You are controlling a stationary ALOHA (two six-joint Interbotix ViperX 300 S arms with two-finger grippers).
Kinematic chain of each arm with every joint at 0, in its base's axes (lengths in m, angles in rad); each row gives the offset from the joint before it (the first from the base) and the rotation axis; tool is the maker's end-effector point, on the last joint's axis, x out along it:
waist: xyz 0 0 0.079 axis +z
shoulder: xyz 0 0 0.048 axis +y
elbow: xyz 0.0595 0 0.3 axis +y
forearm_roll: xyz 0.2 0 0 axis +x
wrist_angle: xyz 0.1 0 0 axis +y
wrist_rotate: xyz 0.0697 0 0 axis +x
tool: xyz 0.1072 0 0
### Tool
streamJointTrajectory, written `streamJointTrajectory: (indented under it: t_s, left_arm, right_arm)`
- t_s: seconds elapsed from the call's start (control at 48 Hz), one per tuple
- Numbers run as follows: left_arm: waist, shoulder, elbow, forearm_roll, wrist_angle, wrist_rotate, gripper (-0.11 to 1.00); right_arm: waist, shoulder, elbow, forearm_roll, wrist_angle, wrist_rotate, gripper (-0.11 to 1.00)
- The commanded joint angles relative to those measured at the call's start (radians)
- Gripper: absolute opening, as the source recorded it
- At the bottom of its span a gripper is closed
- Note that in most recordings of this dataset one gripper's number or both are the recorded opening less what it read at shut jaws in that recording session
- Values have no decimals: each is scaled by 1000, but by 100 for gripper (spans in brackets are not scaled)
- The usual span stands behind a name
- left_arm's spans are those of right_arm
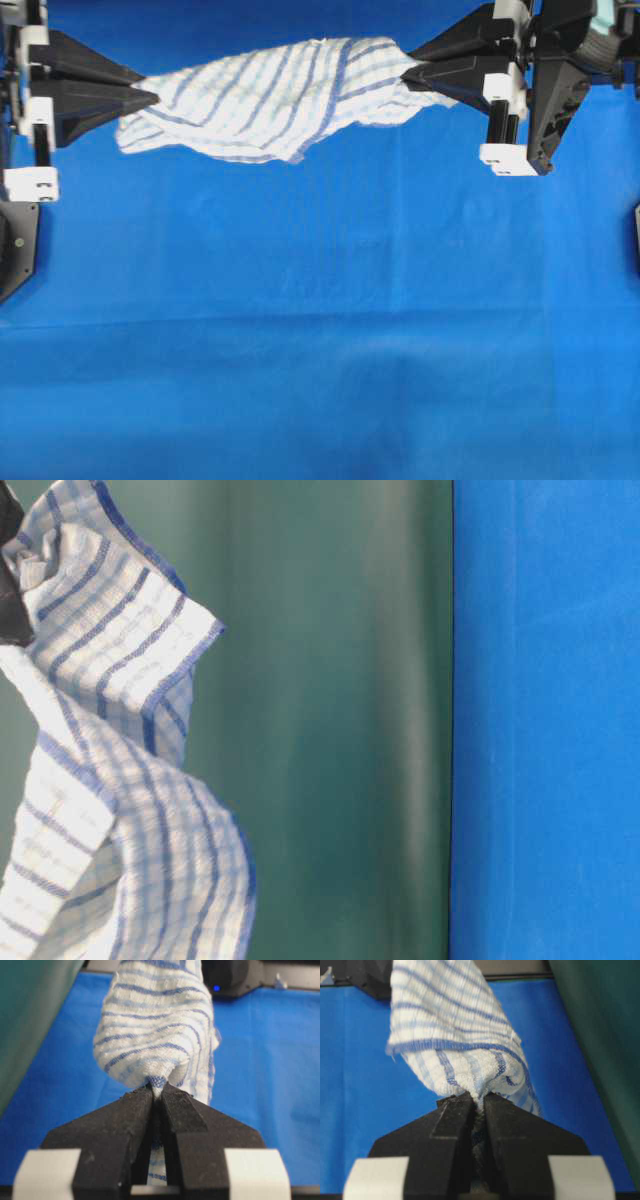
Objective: Lift the towel with both arms.
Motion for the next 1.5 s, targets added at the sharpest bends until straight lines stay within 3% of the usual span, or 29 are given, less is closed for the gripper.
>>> streamJointTrajectory:
  t_s: [0.0,0.104,0.209,0.417,0.48,0.751,1.063,1.48]
  left_arm:
    - [3,6,-29,3,-8,2,2]
    - [3,6,-29,3,-15,2,5]
    - [3,-3,-28,3,-28,-2,27]
    - [3,-17,-25,3,-25,2,85]
    - [5,-18,-25,3,-20,2,93]
    - [-2,2,-15,3,-20,-3,93]
    - [-25,114,66,3,-57,-3,93]
    - [-37,333,212,3,-330,-2,93]
  right_arm:
    - [-2,-14,-23,-3,-8,-2,7]
    - [-2,-14,-23,-3,-9,0,7]
    - [-2,-14,-23,-3,-17,2,9]
    - [-2,-14,-21,-9,-17,0,65]
    - [-3,-14,-23,-15,-15,2,68]
    - [-2,-14,3,-14,9,14,64]
    - [28,0,138,12,-32,20,64]
    - [29,112,324,15,-233,69,64]
